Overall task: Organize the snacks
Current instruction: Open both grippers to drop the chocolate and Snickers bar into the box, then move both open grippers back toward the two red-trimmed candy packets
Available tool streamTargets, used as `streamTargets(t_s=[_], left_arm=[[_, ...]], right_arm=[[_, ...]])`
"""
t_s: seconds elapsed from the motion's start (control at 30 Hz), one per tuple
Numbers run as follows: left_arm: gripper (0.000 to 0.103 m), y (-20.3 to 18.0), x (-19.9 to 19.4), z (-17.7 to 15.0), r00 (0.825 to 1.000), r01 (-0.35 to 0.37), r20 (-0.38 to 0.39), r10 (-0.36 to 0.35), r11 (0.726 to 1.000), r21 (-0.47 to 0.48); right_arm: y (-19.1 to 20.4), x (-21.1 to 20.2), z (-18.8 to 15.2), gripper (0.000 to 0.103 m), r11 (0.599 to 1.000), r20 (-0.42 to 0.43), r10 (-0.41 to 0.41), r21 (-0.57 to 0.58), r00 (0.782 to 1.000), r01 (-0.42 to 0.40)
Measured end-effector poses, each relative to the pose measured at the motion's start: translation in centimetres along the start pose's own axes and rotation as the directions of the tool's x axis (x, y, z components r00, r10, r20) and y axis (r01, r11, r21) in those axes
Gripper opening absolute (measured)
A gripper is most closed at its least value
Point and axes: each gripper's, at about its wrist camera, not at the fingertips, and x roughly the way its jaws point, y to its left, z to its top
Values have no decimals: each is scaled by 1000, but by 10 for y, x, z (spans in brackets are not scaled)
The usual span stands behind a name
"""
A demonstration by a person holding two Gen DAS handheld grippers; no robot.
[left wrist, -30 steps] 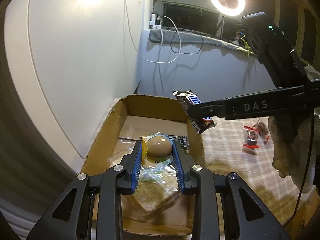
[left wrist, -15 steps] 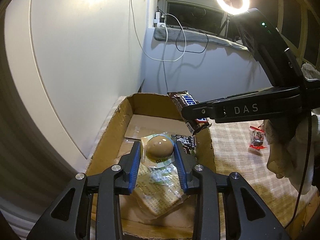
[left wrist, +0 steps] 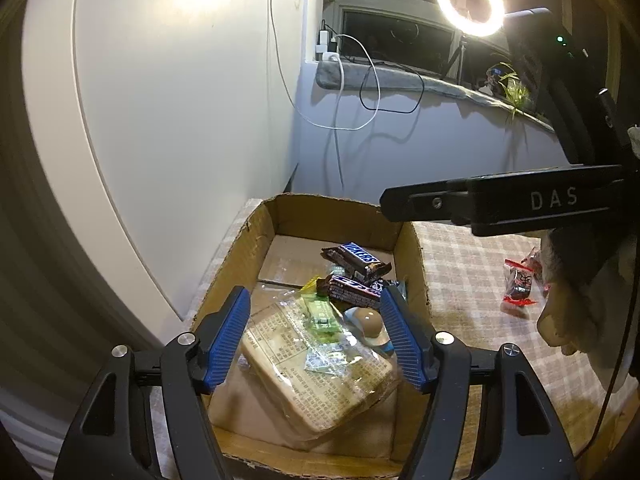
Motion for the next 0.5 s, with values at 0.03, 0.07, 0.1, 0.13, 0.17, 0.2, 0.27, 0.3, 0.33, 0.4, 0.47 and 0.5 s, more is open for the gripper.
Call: streamTargets(t_s=[0.03, 0.07, 0.1, 0.13, 0.17, 0.2, 0.27, 0.3, 0.33, 0.4, 0.47, 0.5], left_arm=[[67, -1, -1, 0, 1000, 1, 1, -1, 1000, 1], [67, -2, -1, 0, 1000, 2, 2, -2, 1000, 2], [67, -3, -2, 1, 1000, 4, 4, -4, 1000, 3], [67, -4, -2, 1, 1000, 7, 5, -7, 1000, 5], [67, -6, -3, 2, 1000, 10, 6, -10, 1000, 7], [67, -7, -4, 2, 1000, 12, 7, -12, 1000, 7], [67, -10, -7, 3, 1000, 21, 14, -21, 1000, 6], [68, -13, -8, 4, 1000, 24, 16, -24, 1000, 8], [68, -15, -9, 4, 999, 26, 19, -27, 1000, 12], [68, -21, -11, 5, 999, 37, 24, -37, 999, 18], [68, -26, -12, 6, 998, 51, 27, -52, 998, 21], [68, -30, -12, 6, 998, 60, 27, -61, 998, 22]], right_arm=[[0, -1, 0, 90, 1000, 3, -5, 0, 1000, 5], [-2, -4, -1, 90, 1000, 8, -11, 1, 1000, 11], [-4, -6, -1, 91, 1000, 11, -15, 4, 1000, 14], [-6, -8, -2, 91, 1000, 13, -17, 8, 1000, 17], [-8, -10, -2, 91, 1000, 13, -19, 12, 1000, 19], [-10, -12, -3, 91, 1000, 14, -21, 16, 1000, 21], [-13, -16, -6, 91, 999, 17, -27, 21, 999, 27], [-15, -18, -7, 91, 999, 21, -31, 23, 999, 30], [-17, -22, -9, 91, 999, 25, -34, 26, 999, 33], [-23, -29, -11, 91, 999, 34, -41, 33, 999, 40], [-29, -36, -15, 91, 998, 42, -46, 41, 998, 44], [-33, -42, -18, 91, 998, 47, -52, 45, 998, 50]])
